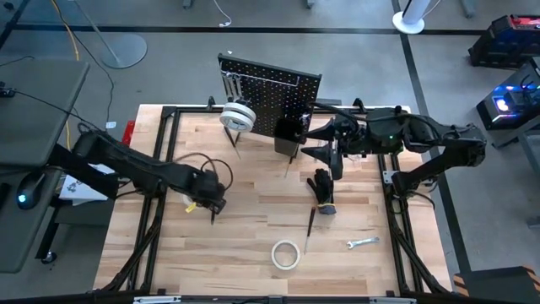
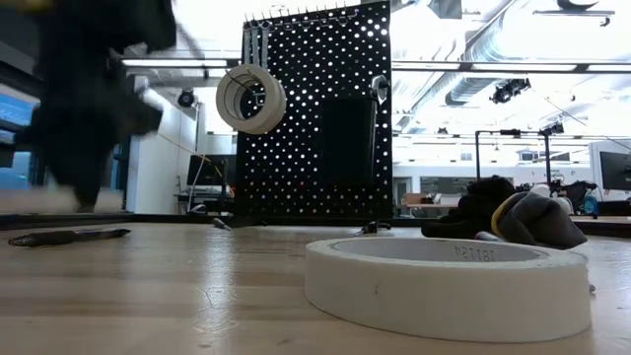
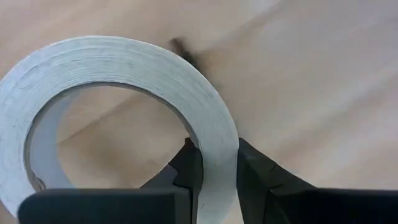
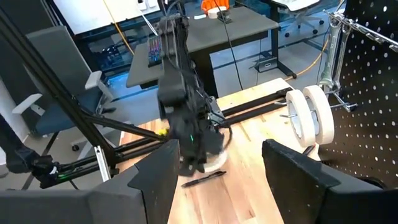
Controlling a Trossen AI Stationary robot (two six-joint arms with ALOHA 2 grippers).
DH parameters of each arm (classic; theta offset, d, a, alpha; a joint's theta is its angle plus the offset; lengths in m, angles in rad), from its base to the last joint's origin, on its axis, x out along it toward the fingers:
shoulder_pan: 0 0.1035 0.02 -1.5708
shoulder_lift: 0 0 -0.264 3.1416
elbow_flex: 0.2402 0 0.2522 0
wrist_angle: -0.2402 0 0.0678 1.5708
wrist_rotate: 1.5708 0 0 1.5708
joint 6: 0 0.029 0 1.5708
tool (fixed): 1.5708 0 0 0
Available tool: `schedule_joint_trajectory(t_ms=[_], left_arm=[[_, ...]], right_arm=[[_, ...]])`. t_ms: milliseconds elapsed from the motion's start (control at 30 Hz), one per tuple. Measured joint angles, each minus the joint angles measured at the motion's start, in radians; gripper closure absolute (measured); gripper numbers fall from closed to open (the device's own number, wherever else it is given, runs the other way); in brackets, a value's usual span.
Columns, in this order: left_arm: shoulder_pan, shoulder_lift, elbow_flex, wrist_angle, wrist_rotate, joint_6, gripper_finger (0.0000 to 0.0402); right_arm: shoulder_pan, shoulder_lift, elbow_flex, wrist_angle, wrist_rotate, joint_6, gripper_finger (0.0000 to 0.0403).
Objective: Hang tools onto peg board
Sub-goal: Hang the masking tape onto the pegboard
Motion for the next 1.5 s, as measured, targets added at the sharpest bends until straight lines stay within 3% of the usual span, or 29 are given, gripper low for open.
schedule_joint_trajectory(t_ms=[133, 267, 400, 567, 767, 967, 1233, 1500], left_arm=[[-0.020, -0.152, 0.093, -0.151, -0.030, -0.003, 0.0345], [-0.033, -0.314, 0.211, -0.078, -0.119, 0.144, 0.0345], [-0.034, -0.456, 0.270, 0.336, -0.087, 0.432, 0.0345], [-0.005, -0.537, 0.271, 0.821, 0.016, 0.606, 0.0345], [0.034, -0.479, 0.271, 1.012, 0.146, 0.535, 0.0345], [0.037, -0.305, 0.296, 1.355, 0.313, 0.456, 0.0345], [0.077, -0.164, 0.412, 1.349, 0.463, 0.432, 0.0345], [0.105, -0.104, 0.514, 1.343, 0.591, 0.399, 0.0345]], right_arm=[[0.000, 0.000, 0.000, 0.000, 0.007, 0.000, 0.0183], [-0.012, 0.015, 0.000, 0.030, 0.007, -0.004, 0.0183], [-0.035, 0.061, 0.000, 0.044, -0.022, -0.047, 0.0183], [-0.070, 0.142, -0.001, 0.186, -0.216, -0.132, 0.0183], [-0.120, 0.224, -0.001, 0.450, -0.491, -0.139, 0.0183], [-0.154, 0.267, -0.002, 0.608, -0.613, -0.054, 0.0183], [-0.155, 0.265, -0.002, 0.833, -0.839, 0.095, 0.0183], [-0.151, 0.263, -0.001, 0.809, -0.832, 0.114, 0.0183]])
